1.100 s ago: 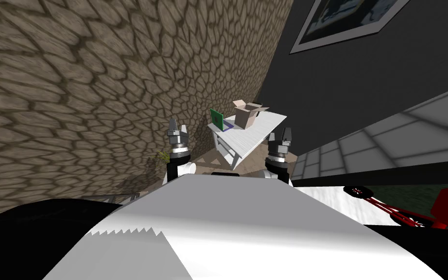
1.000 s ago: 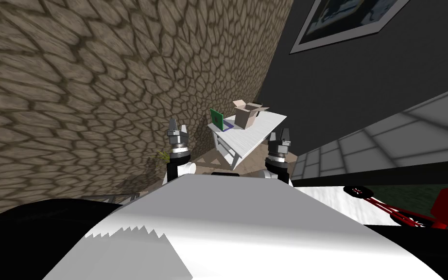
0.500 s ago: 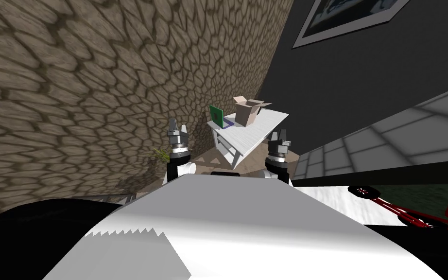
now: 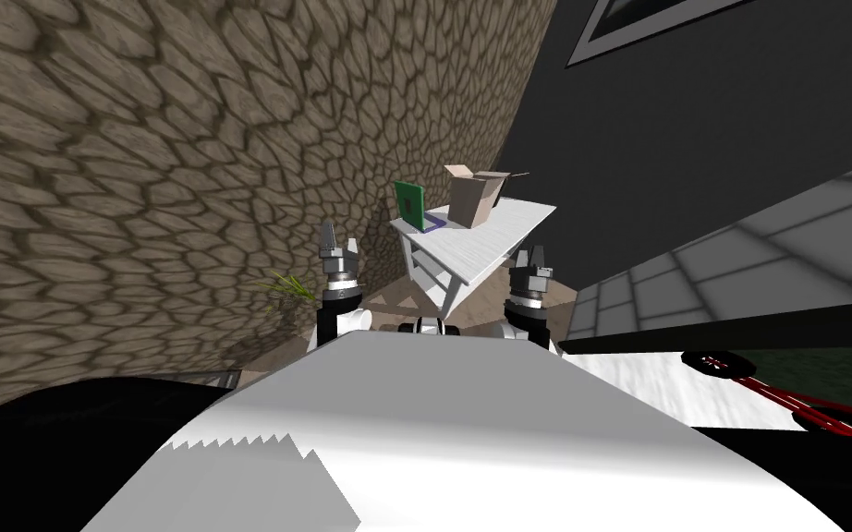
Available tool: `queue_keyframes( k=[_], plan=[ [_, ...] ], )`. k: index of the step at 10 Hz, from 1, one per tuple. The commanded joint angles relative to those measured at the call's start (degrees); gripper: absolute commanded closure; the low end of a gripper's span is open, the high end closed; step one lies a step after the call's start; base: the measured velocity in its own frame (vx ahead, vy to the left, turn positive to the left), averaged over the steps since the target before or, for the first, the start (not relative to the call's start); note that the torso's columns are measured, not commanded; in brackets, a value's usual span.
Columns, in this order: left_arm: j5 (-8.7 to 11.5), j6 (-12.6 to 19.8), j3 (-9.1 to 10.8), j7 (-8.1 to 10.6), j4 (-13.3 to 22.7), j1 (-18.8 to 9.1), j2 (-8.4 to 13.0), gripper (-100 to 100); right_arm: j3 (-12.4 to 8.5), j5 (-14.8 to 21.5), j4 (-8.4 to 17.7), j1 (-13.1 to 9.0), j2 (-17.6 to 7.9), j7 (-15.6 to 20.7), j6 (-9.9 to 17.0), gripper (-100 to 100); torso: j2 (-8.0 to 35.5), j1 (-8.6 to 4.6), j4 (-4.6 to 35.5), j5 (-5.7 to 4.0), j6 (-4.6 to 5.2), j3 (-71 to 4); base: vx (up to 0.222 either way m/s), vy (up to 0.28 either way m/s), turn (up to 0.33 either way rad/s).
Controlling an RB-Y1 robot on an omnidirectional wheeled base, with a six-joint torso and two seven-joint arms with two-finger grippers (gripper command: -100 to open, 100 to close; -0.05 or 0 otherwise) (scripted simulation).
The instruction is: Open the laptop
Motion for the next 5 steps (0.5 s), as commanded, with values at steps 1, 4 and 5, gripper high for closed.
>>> queue_keyframes(
  k=[1,4,5],
  plan=[
    [0.1,1.8,1.44,0.89,2.6,-2.6,4.8,-100,0.0,0.0,0.0,0.0,0.0,0.0,0.0,0,0.6,-0.03,0.6,-0.01,0.0,-1.1,-0.03,-0.065,-0.065],
    [0.3,5.4,4.2,2.52,6.9,-7.5,10.4,-100,0.0,0.0,0.0,0.0,0.0,0.0,0.0,0,0.7,-0.04,0.8,-0.02,-0.01,-1.4,-0.026,-0.101,-0.107],
    [0.3,5.4,4.2,2.52,7.2,-7.5,11.2,-100,0.0,0.0,0.0,0.0,0.0,0.0,0.0,0,0.7,-0.03,0.8,-0.01,-0.01,-1.4,-0.029,-0.075,-0.036]
  ],
)
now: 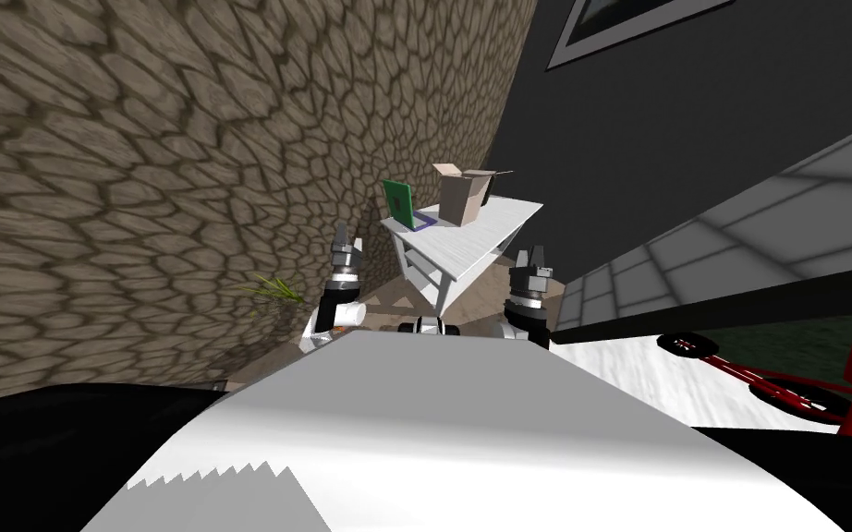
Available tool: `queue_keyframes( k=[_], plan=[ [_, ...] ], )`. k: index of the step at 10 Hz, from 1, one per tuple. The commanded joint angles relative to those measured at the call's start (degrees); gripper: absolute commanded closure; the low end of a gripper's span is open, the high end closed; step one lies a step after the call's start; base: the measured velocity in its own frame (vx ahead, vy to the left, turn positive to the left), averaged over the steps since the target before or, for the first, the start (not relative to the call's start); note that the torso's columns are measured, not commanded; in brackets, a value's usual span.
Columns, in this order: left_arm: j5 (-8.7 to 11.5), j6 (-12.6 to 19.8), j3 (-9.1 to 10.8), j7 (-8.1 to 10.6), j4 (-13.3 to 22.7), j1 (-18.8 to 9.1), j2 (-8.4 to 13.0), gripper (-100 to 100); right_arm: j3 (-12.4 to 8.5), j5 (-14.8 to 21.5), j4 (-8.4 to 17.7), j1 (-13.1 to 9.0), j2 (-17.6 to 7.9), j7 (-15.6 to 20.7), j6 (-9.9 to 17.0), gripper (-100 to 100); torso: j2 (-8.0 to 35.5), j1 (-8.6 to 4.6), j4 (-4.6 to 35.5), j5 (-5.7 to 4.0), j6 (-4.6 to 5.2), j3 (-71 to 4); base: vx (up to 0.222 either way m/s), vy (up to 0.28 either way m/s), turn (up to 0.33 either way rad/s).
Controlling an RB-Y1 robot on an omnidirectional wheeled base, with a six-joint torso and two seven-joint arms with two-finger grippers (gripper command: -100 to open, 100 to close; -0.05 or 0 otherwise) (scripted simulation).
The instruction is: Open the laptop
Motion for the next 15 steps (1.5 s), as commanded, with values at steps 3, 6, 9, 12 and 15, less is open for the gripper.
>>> queue_keyframes(
  k=[3,6,9,12,15],
  plan=[
    [0.2,3.9,3.03,1.77,5.0,-5.2,6.4,-100,0.0,0.0,0.0,0.0,0.0,0.0,0.0,0,0.1,0.04,0.0,0.02,0.0,0.0,-0.04,-0.083,-0.094],
    [0.4,7.5,5.87,3.36,9.2,-9.5,10.9,-100,0.0,0.0,0.0,0.0,0.0,0.0,0.0,0,-0.1,0.11,0.0,0.03,-0.01,0.0,-0.02,-0.082,-0.095],
    [0.7,11.4,8.99,5.14,13.4,-14.4,15.1,-100,0.0,0.0,0.0,0.0,0.0,0.0,0.0,0,0.0,0.06,0.0,0.02,0.01,0.0,-0.018,-0.104,-0.123],
    [0.8,13.5,10.61,6.12,16.6,-18.1,17.9,-100,0.0,0.0,0.0,0.0,0.0,0.0,0.0,0,0.1,0.08,0.0,0.03,0.0,0.1,-0.033,-0.105,-0.079],
    [1.2,17.9,13.89,8.21,21.4,-23.0,22.8,-100,0.0,0.0,0.0,0.0,0.0,0.0,0.0,0,-0.1,0.12,0.0,0.02,-0.02,0.0,-0.016,-0.105,-0.104]
  ],
)
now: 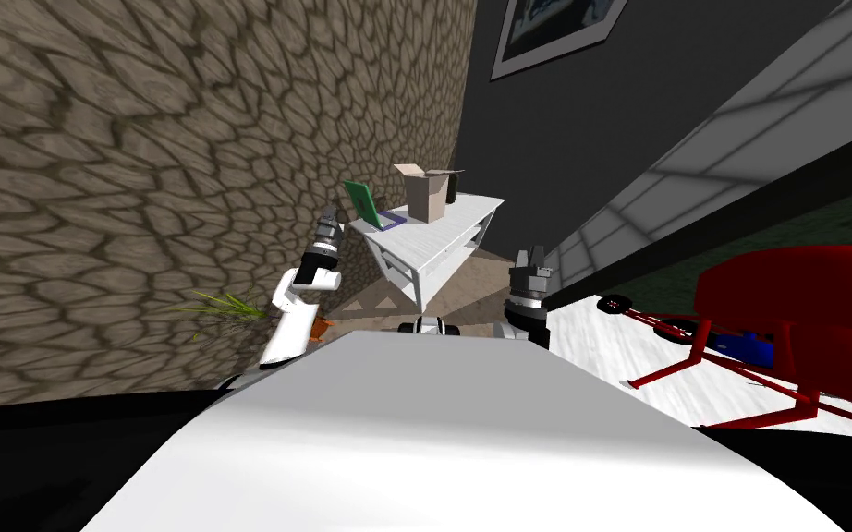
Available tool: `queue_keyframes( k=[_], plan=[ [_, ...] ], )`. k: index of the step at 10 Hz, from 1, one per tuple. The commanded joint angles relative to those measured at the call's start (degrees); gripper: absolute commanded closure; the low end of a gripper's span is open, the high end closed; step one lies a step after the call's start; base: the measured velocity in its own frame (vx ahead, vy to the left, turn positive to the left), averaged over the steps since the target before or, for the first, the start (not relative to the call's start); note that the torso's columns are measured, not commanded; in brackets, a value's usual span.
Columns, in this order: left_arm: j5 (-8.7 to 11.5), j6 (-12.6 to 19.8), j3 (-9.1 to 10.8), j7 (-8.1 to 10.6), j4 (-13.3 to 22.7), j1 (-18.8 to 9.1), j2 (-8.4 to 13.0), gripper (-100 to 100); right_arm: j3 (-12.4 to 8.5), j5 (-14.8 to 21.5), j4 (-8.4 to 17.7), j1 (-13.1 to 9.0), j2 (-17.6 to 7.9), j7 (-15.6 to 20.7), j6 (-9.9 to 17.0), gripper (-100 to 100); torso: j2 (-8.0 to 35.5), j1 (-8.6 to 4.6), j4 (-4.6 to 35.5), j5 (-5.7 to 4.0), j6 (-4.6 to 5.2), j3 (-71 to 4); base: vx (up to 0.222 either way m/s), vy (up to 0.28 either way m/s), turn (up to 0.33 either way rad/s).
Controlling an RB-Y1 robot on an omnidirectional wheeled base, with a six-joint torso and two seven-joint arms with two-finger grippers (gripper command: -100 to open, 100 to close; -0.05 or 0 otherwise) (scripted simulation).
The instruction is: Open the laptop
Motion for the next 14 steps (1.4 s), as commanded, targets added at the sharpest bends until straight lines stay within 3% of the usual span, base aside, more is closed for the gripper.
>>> queue_keyframes(
  k=[1,3,4,5,6,7,8,9,10,11,13,14],
  plan=[
    [0.3,4.0,3.46,2.28,5.4,-5.2,4.4,-100,0.0,0.0,0.0,0.0,0.0,0.0,0.0,0,0.0,-0.05,0.0,0.0,0.03,0.0,-0.009,-0.149,-0.162],
    [0.3,4.8,3.46,2.28,5.8,-6.3,5.1,-100,0.0,0.0,0.0,0.0,0.0,0.0,0.0,0,0.1,-0.04,0.0,-0.02,-0.01,0.0,0.007,-0.088,-0.023],
    [0.5,7.1,5.07,3.47,7.9,-8.7,7.5,-100,0.0,0.0,0.0,0.0,0.0,0.0,0.0,0,0.0,0.19,0.0,0.06,-0.02,0.0,0.025,-0.083,-0.082],
    [0.5,7.1,5.07,3.47,8.5,-8.9,7.5,-100,0.0,0.0,0.0,0.0,0.0,0.0,0.0,0,0.0,0.05,0.0,0.04,0.02,0.0,0.014,-0.082,-0.066],
    [0.7,9.3,6.64,4.71,10.8,-11.1,9.9,-100,0.0,0.0,0.0,0.0,0.0,0.0,0.0,0,0.1,-0.03,0.0,0.0,0.01,0.0,0.025,-0.114,-0.124],
    [0.7,9.4,6.64,4.71,11.2,-11.5,9.9,-100,0.0,0.0,0.0,0.0,0.0,0.0,0.0,0,0.0,-0.17,0.0,-0.04,0.04,0.0,0.02,-0.094,-0.048],
    [0.9,11.8,8.16,6.0,13.3,-13.7,12.1,-100,0.0,0.0,0.0,0.0,0.0,0.0,0.0,0,0.1,-0.06,0.0,-0.02,-0.02,0.0,0.031,-0.118,-0.074],
    [0.9,11.8,8.16,6.0,13.9,-14.0,12.1,-100,0.0,0.0,0.0,0.0,0.0,0.0,0.0,0,0.0,-0.11,0.0,-0.02,0.03,0.0,0.03,-0.1,-0.044],
    [1.1,14.1,9.61,7.35,16.2,-16.4,14.2,-100,0.0,0.0,0.0,0.0,0.0,0.0,0.0,0,0.1,-0.01,0.0,0.0,-0.01,0.0,0.041,-0.109,-0.077],
    [1.1,14.1,9.61,7.35,16.7,-16.4,14.3,-100,0.0,0.0,0.0,0.0,0.0,0.0,0.0,0,0.0,-0.03,0.0,0.0,0.01,0.0,0.046,-0.086,-0.03],
    [1.6,18.1,12.29,10.2,20.8,-20.8,17.8,-100,0.0,0.0,0.0,0.0,0.0,0.0,0.0,0,0.0,-0.05,0.0,0.0,0.03,0.0,0.073,-0.125,-0.07],
    [1.6,18.9,12.29,10.2,22.4,-20.8,18.2,-100,0.0,0.0,0.0,0.0,0.0,0.0,0.0,0,-0.1,-0.2,0.0,-0.05,0.02,0.0,0.096,-0.118,-0.027]
  ],
)
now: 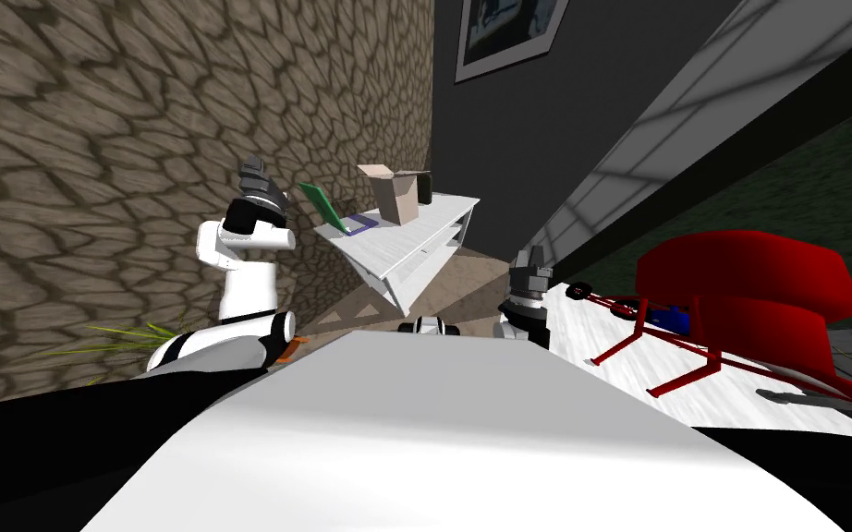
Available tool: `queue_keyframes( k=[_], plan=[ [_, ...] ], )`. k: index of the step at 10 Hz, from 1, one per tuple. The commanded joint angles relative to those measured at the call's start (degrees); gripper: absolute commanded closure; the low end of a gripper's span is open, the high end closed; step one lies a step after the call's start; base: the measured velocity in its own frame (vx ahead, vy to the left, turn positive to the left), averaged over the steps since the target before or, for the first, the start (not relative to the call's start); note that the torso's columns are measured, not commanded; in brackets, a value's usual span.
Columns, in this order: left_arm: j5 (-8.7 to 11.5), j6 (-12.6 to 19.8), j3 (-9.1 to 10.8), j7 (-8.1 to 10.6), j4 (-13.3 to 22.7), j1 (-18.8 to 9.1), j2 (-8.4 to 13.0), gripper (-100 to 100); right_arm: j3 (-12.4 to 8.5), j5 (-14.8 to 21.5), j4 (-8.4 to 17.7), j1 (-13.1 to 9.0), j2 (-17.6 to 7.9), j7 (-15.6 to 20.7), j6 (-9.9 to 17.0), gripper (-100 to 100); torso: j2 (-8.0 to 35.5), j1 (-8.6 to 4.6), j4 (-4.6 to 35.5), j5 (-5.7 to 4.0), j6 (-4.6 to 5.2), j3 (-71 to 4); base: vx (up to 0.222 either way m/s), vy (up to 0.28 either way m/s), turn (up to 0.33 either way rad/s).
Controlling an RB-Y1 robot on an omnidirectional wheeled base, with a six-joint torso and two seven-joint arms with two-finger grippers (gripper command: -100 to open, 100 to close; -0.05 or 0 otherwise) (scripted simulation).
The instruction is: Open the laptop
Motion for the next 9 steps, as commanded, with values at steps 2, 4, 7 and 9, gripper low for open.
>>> queue_keyframes(
  k=[2,4,7,9],
  plan=[
    [1.2,5.7,3.53,4.37,6.7,-4.3,5.5,-100,0.0,0.0,0.0,0.0,0.0,0.0,0.0,0,0.1,0.22,0.0,0.06,0.0,0.1,0.118,-0.134,-0.036],
    [1.5,8.8,4.59,5.94,10.1,-6.0,7.0,-100,0.0,0.0,0.0,0.0,0.0,0.0,0.0,0,0.1,0.22,0.0,0.06,0.0,0.1,0.119,-0.1,-0.009],
    [1.8,11.3,5.57,7.52,12.8,-7.6,8.4,-100,0.0,0.0,0.0,0.0,0.0,0.0,0.0,0,0.4,0.36,0.1,0.11,-0.02,0.2,0.07,-0.051,-0.002],
    [2.0,13.6,6.48,9.11,16.2,-9.0,9.7,-100,0.0,0.0,0.0,0.0,0.0,0.0,0.0,0,-0.1,-0.09,0.0,-0.03,0.0,-0.1,0.153,-0.116,0.013]
  ],
)
